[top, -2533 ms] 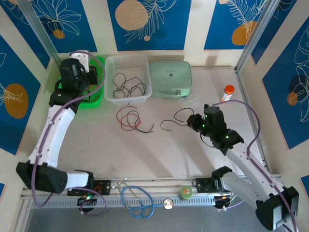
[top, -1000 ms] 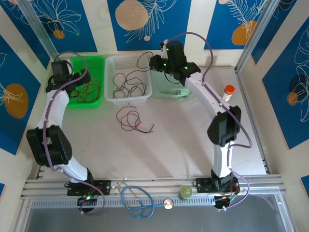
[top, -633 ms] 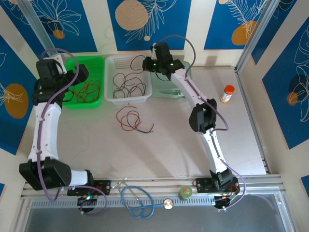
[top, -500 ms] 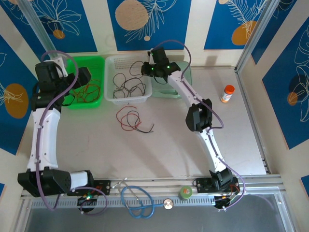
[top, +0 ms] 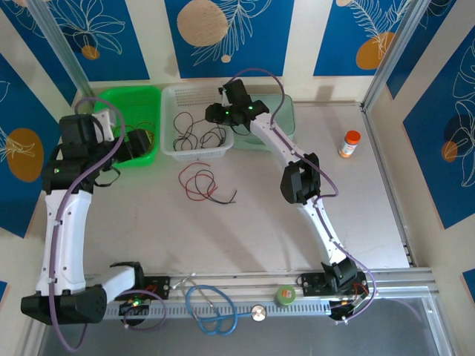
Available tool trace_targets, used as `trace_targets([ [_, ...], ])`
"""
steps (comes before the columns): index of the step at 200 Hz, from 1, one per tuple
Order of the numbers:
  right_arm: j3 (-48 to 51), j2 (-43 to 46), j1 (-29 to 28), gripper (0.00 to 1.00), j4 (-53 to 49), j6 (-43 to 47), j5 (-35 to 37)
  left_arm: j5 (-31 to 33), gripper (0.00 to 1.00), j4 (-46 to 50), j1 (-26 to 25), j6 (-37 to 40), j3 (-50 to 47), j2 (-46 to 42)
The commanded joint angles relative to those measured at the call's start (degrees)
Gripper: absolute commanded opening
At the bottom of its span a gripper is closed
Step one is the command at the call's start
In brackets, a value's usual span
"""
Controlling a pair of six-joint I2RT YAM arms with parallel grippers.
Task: Untangle the cables
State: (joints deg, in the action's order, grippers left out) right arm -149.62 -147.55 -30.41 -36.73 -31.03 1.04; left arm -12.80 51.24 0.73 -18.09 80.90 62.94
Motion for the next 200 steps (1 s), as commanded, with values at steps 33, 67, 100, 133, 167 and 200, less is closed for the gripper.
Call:
trace_targets([
  [33, 5.12, 9.74, -1.71, 0.45, -1.32, 0.13, -0.29, 2.54, 0.87, 2.97, -10.72, -0.75, -6.15, 0.71],
  [67, 23.09, 21.13, -3.22, 0.42, 6.74, -1.49, 1.16, 4.37, 0.82, -1.35, -17.08, -3.11, -10.18, 3.62],
  [100, 41.36, 33.51, -3.85, 0.41, 15.50, -3.88, 2.07, 6.51, 0.78, -5.81, -20.19, -4.15, -13.33, 7.44],
  [133, 56.98, 45.29, -4.13, 0.38, 20.31, -5.24, 3.55, 6.47, 0.76, -12.91, -22.02, -3.16, -16.70, 12.87],
  [167, 71.68, 58.09, -4.65, 0.35, 22.43, -6.20, 5.60, 8.58, 0.74, -19.96, -23.12, -1.42, -18.74, 19.72],
  [200, 83.81, 70.09, -5.44, 0.34, 22.67, -8.00, 7.98, 10.93, 0.69, -27.16, -23.17, 0.27, -20.23, 26.20],
])
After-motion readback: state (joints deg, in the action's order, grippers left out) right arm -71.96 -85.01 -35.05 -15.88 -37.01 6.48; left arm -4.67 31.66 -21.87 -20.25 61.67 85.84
